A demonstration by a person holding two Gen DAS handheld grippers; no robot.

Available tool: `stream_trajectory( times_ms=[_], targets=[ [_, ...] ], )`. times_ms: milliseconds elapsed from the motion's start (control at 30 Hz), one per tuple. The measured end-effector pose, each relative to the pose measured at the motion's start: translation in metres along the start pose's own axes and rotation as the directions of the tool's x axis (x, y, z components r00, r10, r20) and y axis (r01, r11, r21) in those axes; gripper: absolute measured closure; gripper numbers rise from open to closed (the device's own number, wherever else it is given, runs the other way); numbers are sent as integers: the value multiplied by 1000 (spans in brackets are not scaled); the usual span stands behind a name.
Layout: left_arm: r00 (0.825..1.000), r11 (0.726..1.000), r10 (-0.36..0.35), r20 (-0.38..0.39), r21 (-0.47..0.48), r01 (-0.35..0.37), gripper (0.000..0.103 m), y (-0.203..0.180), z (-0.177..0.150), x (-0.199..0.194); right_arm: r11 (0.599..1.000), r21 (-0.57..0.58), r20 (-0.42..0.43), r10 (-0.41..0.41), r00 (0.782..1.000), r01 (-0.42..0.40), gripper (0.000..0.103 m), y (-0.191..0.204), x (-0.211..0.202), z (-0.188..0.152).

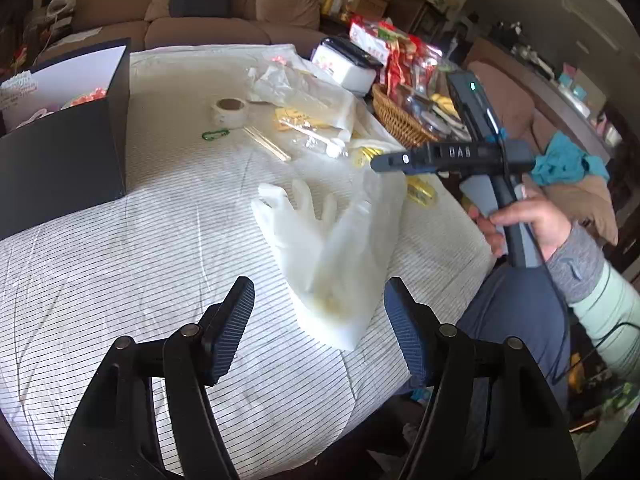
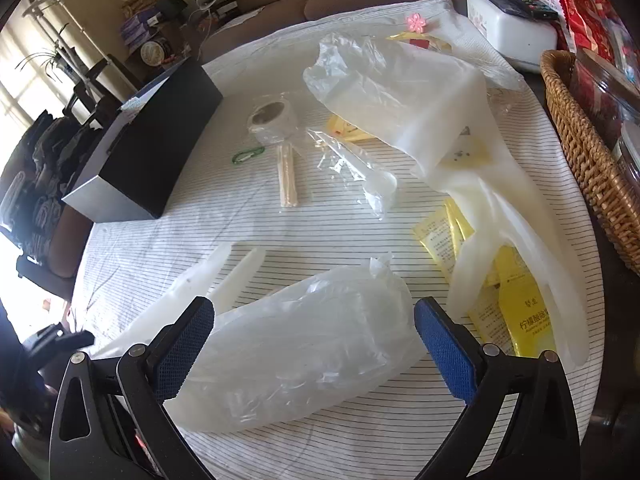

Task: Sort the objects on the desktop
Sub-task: 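Grasp a white disposable glove with the left gripper and lift it, then carry the glove with the left gripper and lay it flat on the cloth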

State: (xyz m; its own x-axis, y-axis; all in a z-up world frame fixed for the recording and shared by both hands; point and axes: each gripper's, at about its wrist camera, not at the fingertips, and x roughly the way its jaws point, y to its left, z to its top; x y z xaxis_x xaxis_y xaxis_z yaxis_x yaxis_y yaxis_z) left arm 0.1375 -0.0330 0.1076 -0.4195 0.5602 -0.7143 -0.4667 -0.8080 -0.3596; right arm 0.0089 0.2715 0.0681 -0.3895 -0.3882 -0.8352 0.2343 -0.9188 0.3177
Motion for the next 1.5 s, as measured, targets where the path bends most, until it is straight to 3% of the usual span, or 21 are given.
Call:
stream_trajectory(
  times_ms=[67,100,133,233,367,500,567,700,800,833,933,967,1000,1033,1100,1167,1200,1233,1300,1400,1500],
  targets=[
    [1000,999,14,1,-29,-14,37,8,14,1,1000,7,-5,22,1000,-22,26,-3,4,1],
    [1000,999,2,-16,-48,-3,37,11,21,5,1000,15,-20,26,999,-26,65,-4,6,2],
    [999,998,-13,-29,-68,11,37,14,28,11,999,20,-36,31,999,-30,77,-2,7,3],
    [996,992,2,-93,-127,-13,37,19,42,38,1000,-25,-85,16,996,-19,86,11,1,-4],
    [976,996,53,-209,-66,-68,37,11,49,79,996,-90,-117,-12,993,1,86,18,-18,-39],
    [935,994,110,-338,46,-100,38,-5,39,108,993,-120,-133,-19,991,2,86,18,-44,-78],
    [921,990,141,-363,72,-123,37,-7,35,112,988,-152,-161,-26,987,1,86,23,-52,-97],
    [926,987,158,-342,18,-161,36,11,45,104,970,-241,-205,-76,976,25,85,37,-60,-125],
    [931,982,176,-320,-15,-190,27,23,58,102,962,-272,-217,-101,971,39,82,41,-63,-134],
    [922,984,165,-349,-11,-180,27,24,58,109,959,-280,-218,-104,970,40,82,42,-64,-136],
    [874,979,202,-442,70,-190,32,17,52,134,949,-310,-216,-127,968,56,82,46,-66,-137],
    [863,980,199,-464,92,-177,53,13,49,140,947,-316,-216,-132,967,58,82,47,-66,-139],
    [858,984,176,-483,99,-146,85,8,46,144,945,-320,-216,-138,967,64,82,48,-67,-141],
    [856,986,162,-491,111,-123,91,2,43,146,943,-324,-215,-146,966,71,83,49,-68,-143],
    [857,980,183,-482,157,-122,95,-9,43,145,934,-339,-202,-191,961,114,80,49,-71,-144],
    [870,982,178,-459,145,-125,96,-13,47,138,912,-359,-140,-261,955,197,67,50,-80,-139],
    [881,986,159,-445,122,-116,98,-13,51,133,906,-362,-96,-271,958,220,55,51,-87,-133],
    [892,990,137,-430,100,-104,99,-14,55,127,906,-363,-57,-256,965,219,43,53,-94,-127],
    [908,993,114,-403,80,-90,99,-17,64,116,906,-394,-21,-179,984,156,32,62,-99,-110],
    [924,992,114,-365,86,-89,100,-25,81,99,846,-528,-27,-98,995,69,31,90,-81,-95],
    [938,994,107,-331,71,-88,99,-27,98,84,744,-667,-95,-128,987,32,31,118,-40,-98]
  ],
)
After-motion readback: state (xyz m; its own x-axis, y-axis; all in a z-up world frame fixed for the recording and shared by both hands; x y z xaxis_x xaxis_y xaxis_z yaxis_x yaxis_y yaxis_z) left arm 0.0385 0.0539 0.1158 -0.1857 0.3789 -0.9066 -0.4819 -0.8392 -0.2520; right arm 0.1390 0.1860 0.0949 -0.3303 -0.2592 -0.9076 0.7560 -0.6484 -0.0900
